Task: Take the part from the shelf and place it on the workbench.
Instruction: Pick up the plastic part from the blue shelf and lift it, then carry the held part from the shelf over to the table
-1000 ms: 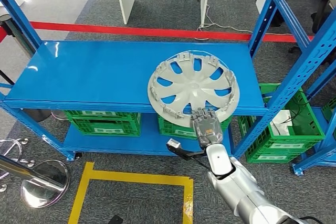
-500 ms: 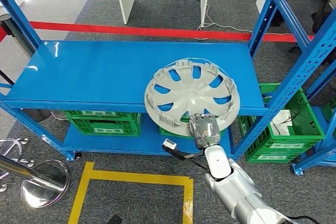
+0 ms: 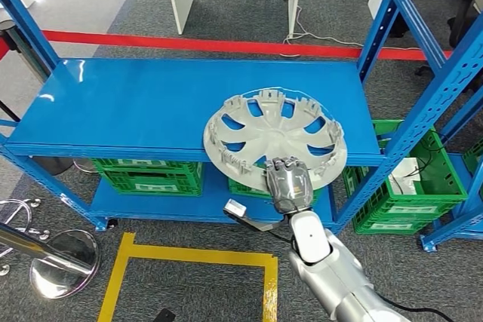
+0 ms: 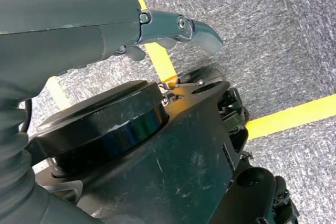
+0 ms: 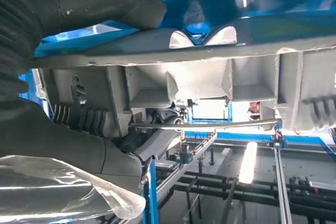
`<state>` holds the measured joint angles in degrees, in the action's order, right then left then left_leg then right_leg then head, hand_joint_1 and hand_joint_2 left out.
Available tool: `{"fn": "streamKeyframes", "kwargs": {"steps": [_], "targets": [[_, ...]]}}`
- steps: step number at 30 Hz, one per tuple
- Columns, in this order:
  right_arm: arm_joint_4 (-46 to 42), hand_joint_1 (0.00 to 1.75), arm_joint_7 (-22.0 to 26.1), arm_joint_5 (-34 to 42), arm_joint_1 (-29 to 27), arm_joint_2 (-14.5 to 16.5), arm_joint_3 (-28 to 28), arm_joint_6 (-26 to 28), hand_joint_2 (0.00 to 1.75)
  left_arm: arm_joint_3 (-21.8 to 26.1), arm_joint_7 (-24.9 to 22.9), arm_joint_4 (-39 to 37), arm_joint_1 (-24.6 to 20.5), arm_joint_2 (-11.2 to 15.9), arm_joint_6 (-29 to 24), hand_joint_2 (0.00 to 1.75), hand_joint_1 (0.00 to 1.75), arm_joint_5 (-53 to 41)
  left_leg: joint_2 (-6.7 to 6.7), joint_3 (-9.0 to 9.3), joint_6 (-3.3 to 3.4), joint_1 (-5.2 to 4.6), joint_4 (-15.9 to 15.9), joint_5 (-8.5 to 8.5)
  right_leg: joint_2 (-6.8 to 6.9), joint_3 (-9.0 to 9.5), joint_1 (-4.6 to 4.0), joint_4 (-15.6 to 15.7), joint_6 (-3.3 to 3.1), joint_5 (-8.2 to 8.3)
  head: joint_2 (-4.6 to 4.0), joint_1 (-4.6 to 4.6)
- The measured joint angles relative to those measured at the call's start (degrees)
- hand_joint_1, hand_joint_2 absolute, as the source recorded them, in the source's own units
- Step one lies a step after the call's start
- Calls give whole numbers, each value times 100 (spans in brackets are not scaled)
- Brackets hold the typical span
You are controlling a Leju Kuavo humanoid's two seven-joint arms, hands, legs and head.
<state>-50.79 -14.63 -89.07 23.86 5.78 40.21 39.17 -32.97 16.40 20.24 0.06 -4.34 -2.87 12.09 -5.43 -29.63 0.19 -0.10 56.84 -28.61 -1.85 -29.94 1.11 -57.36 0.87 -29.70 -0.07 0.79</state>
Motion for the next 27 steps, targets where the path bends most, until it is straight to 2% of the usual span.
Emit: {"fn": "streamKeyframes", "kwargs": {"steps": [4, 8, 12, 27], "targets": [[-888, 175, 419, 2, -227, -139, 75, 2, 175, -11, -6, 0, 8, 13, 29, 175, 0, 51, 3, -11, 0, 0, 0, 0, -4, -10, 0, -1, 0, 1, 0, 1], [-1679, 175, 509, 2, -301, -215, 132, 5, 175, -45, -9, 0, 6, 32, 42, 175, 0, 60, 8, -14, 0, 0, 0, 0, -5, -16, 0, -1, 0, 1, 0, 1], [-2118, 175, 604, 1, -326, -267, 182, 9, 175, -76, -9, 0, 3, 44, 46, 0, 0, 74, 9, -15, 0, 0, 0, 0, -6, -15, 0, -1, 0, 1, 0, 1], [-2777, 175, 952, 2, -372, -308, 292, 9, 175, -238, -35, 0, -25, 63, -59, 0, 0, 54, 9, -15, 0, 0, 0, 0, -6, -15, 0, -1, 0, 1, 0, 1]]}}
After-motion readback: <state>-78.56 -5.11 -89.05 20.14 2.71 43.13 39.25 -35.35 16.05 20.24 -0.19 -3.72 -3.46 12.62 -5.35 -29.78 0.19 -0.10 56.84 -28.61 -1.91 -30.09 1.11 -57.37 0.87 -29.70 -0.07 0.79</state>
